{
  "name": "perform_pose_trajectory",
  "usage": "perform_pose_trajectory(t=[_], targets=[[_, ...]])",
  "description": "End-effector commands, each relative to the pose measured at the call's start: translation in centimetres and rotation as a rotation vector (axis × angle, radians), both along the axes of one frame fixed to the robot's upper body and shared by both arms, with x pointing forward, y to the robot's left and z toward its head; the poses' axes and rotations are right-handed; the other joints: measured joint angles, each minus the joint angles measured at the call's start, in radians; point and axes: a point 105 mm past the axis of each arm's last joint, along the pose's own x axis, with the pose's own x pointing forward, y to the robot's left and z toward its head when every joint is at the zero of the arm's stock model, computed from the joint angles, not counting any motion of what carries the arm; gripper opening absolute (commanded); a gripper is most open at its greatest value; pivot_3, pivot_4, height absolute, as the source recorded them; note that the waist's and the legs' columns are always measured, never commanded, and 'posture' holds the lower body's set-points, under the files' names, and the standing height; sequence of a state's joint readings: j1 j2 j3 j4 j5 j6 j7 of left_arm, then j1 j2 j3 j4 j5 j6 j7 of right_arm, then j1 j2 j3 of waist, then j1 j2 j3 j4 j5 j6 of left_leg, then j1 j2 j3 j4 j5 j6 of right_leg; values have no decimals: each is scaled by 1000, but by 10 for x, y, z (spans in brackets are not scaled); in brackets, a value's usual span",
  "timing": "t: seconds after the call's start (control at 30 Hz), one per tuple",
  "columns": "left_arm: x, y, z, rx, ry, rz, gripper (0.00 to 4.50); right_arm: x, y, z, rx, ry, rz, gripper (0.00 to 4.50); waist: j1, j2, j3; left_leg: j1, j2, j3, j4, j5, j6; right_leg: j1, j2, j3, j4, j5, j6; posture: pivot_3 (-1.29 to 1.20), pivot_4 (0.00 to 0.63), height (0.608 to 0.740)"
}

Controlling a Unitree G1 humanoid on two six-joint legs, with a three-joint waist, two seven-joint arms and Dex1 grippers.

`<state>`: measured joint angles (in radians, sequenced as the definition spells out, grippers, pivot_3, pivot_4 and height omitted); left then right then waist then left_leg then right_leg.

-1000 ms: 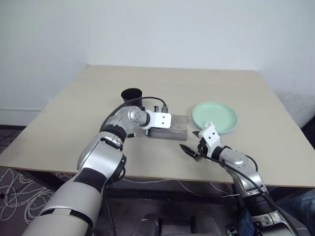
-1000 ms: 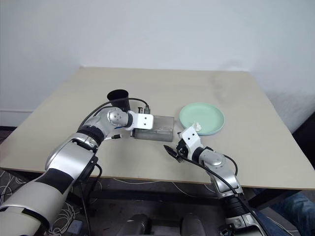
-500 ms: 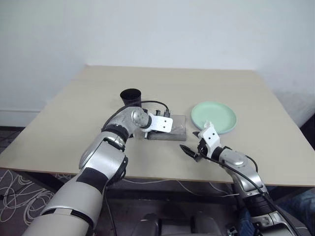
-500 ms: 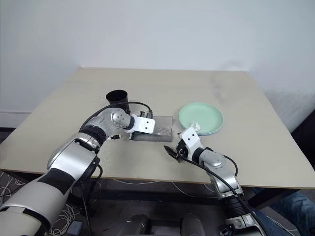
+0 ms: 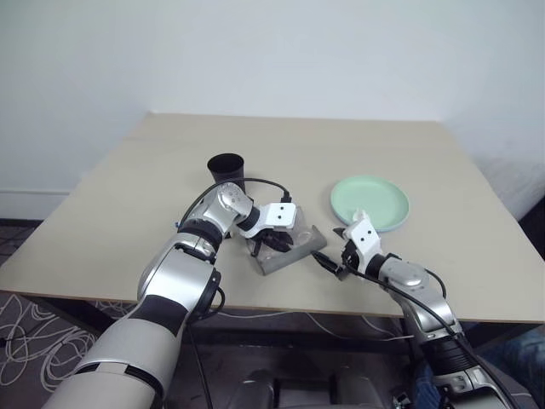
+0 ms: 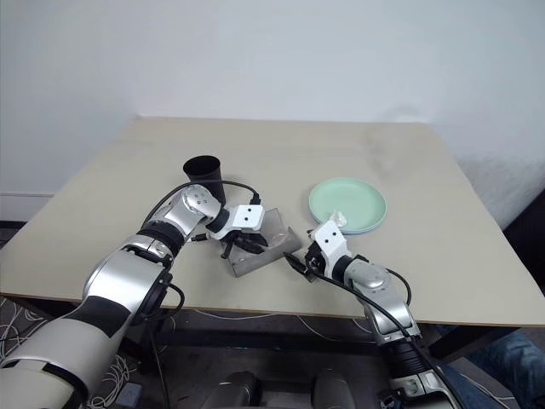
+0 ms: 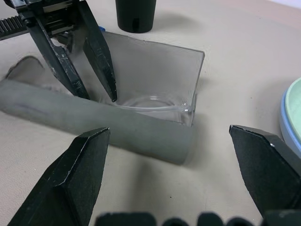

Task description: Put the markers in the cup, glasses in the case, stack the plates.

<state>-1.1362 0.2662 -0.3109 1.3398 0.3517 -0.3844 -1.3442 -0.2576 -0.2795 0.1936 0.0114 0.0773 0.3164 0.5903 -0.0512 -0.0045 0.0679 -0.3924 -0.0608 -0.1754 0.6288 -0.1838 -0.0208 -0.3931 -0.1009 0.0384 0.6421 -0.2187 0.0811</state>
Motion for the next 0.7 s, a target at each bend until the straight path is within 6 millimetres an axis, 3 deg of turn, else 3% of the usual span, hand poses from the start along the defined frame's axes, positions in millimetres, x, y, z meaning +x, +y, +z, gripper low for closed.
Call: perform_pose_trajectory(t=[0.03, 0.1, 0.33, 0.37, 0.47, 0.7], targets=[[20, -6, 24, -49, -179, 42, 931, 5, 4, 16, 18, -59, 14, 4409, 0, 0, 0, 0, 0, 0, 0, 0, 0, 0, 0, 0, 0, 0, 0, 0, 0, 740], [35, -8, 39, -90, -279, 121, 931, 5, 4, 16, 17, -60, 16, 4409, 0, 0, 0, 0, 0, 0, 0, 0, 0, 0, 0, 0, 0, 0, 0, 0, 0, 740], [62, -9, 87, -286, -320, 357, 931, 5, 3, 17, 17, -61, 20, 4409, 0, 0, 0, 0, 0, 0, 0, 0, 0, 0, 0, 0, 0, 0, 0, 0, 0, 740], [65, -5, 88, -276, -328, 390, 931, 5, 3, 17, 16, -61, 21, 4409, 0, 0, 0, 0, 0, 0, 0, 0, 0, 0, 0, 0, 0, 0, 0, 0, 0, 740], [75, 9, 89, -247, -361, 501, 9, 6, 3, 17, 14, -61, 24, 4409, -3, 0, 0, 0, 0, 0, 0, 0, 0, 0, 0, 0, 0, 0, 0, 0, 0, 740], [68, 30, 49, 2, -318, 499, 9, 10, 3, 22, 19, -72, 28, 4409, -2, 0, 0, 1, 0, 0, 0, 0, 0, 0, 0, 0, 1, 0, 0, 0, 0, 740]])
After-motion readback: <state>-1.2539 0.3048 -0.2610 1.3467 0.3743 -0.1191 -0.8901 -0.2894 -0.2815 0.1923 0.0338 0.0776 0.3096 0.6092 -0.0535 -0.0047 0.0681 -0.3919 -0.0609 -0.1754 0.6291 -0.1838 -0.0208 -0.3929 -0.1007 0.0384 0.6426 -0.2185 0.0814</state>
